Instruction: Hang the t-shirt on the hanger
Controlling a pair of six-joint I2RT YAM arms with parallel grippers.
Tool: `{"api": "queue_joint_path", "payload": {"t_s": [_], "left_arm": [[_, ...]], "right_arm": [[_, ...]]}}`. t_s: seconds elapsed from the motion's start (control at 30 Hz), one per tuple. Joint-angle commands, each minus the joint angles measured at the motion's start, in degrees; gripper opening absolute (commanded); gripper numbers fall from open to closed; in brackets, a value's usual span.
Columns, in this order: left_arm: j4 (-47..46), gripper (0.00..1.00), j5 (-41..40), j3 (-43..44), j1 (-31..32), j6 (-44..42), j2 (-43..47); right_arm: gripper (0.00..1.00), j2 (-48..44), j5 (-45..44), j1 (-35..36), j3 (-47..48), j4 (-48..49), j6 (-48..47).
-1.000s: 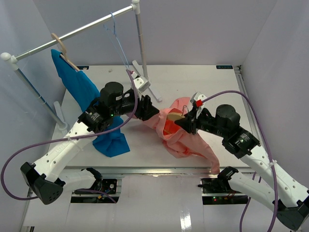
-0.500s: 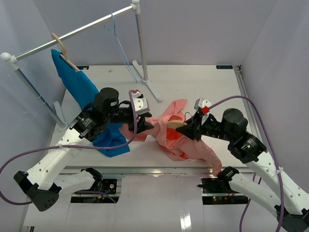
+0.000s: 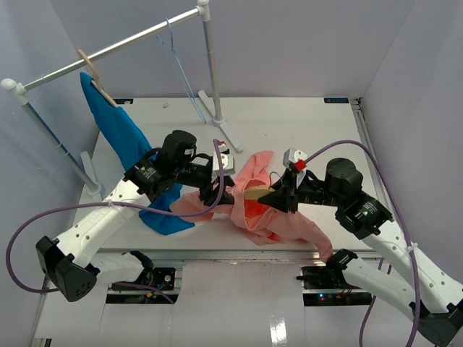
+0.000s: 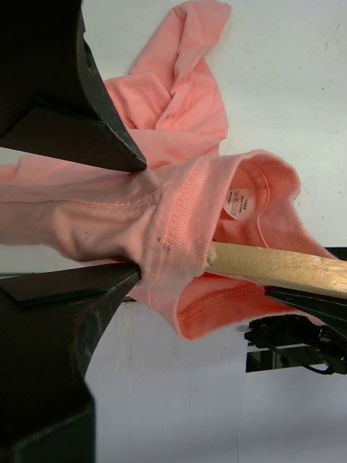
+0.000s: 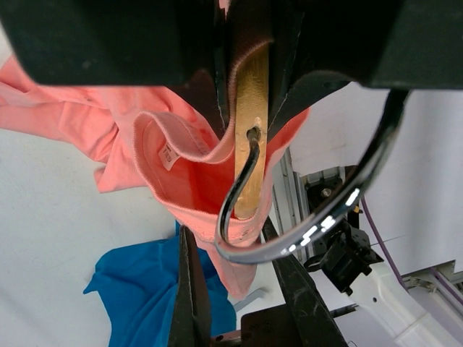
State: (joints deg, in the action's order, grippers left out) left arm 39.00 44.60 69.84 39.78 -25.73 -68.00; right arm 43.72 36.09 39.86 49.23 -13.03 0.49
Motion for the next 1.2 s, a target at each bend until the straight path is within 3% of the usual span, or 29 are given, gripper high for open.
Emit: {"api": "queue_joint_path", "payload": {"t_s": [0.0, 0.07, 0.17, 0.23, 0.5, 0.53, 0.6, 0.63, 0.67, 0.7, 0.73, 1.03, 1.17], "left_arm": [[0.9, 0.61, 3.79, 0.59, 1.81, -1.9, -0.7], [1.55, 0.47, 6.92, 0.12, 2.36, -2.86, -1.1], [1.64, 0.11, 9.99, -0.32, 2.5, -3.75, -1.56], [2.14, 0.01, 12.95, -0.55, 2.57, -4.26, -1.85], [2.83, 0.03, 17.2, -0.33, 2.58, -5.31, -0.91], [2.83, 0.25, 16.91, -0.11, 2.58, -4.88, -0.84], [2.71, 0.35, 17.28, 0.03, 2.58, -4.73, -0.83], [2.57, 0.34, 17.72, 0.03, 2.58, -4.59, -0.88], [2.48, 0.26, 18.31, 0.08, 2.58, -4.45, -1.07], [2.48, 0.07, 19.1, 0.2, 2.58, -4.33, -1.43], [2.57, 0.0, 18.95, 0.46, 2.5, -4.07, -1.7], [0.38, 0.0, 16.13, 0.91, 2.58, 2.78, -5.65], [-3.13, 0.0, 17.01, -1.17, 2.55, 3.82, -3.36]], "right_arm": [[0.08, 0.08, 3.76, 0.01, 3.62, 6.19, 0.42], [0.08, 0.52, 4.26, -0.04, 3.87, 6.67, 0.54], [0.08, 1.44, 4.56, 0.0, 4.59, 7.14, 0.78], [0.08, 2.02, 4.44, 0.03, 4.82, 7.14, 0.83], [0.08, 2.5, 4.25, -0.04, 4.21, 7.76, 0.04], [0.08, 2.72, 4.18, -0.04, 4.27, 7.76, -0.03], [0.08, 3.09, 4.1, -0.04, 4.49, 7.76, -0.15], [0.08, 3.33, 4.2, -0.04, 4.59, 7.76, -0.2], [0.08, 3.5, 4.3, -0.04, 4.62, 7.83, -0.23], [0.08, 3.56, 4.42, -0.04, 4.56, 8.01, -0.23], [0.08, 3.56, 4.51, -0.04, 4.38, 8.19, -0.14], [0.08, 3.57, 1.37, -0.04, 2.63, 8.9, -0.23], [0.21, 2.76, -2.18, 0.05, 2.41, 8.17, -0.23]]}}
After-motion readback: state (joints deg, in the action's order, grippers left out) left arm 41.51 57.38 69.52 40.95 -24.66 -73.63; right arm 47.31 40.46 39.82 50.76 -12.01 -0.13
